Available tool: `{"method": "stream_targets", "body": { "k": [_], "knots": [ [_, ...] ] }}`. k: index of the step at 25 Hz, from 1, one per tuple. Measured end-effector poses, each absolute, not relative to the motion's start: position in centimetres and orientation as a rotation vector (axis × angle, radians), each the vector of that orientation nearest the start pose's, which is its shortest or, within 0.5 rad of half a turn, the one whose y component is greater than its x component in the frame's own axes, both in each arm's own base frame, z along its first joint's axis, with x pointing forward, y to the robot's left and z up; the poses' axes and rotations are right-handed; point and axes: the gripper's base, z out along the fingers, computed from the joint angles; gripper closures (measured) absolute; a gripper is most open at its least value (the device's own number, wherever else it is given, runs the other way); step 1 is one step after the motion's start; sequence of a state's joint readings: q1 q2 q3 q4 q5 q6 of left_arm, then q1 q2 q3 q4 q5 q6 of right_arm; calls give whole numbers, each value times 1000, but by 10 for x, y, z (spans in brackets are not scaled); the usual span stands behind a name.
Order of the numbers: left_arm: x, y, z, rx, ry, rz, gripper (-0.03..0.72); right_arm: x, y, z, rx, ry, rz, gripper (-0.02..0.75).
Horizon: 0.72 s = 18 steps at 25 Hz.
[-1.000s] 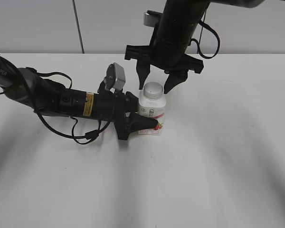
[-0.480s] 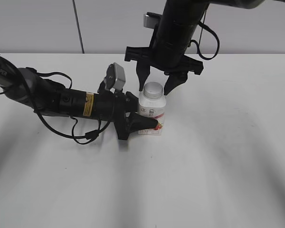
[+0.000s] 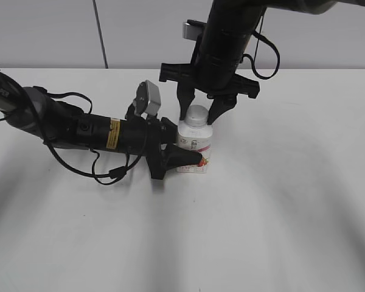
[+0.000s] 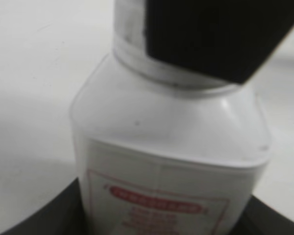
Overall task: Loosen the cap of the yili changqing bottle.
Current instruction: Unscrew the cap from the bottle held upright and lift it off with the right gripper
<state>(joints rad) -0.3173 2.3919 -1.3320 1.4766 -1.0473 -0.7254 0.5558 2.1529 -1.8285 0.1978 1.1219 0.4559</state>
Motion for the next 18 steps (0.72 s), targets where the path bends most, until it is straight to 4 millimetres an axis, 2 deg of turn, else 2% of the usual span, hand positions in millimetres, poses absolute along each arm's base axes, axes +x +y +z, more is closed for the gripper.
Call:
{"method": "stream_targets", "body": {
  "k": [8,18],
  "knots": [
    [379,-207,59,1370,1586,-1014,300,379,254,213,-162,3010,397,339],
    [378,-207,59,1376,1584,-1013,303,378,255,213,-630,2916,376,339]
  ]
}}
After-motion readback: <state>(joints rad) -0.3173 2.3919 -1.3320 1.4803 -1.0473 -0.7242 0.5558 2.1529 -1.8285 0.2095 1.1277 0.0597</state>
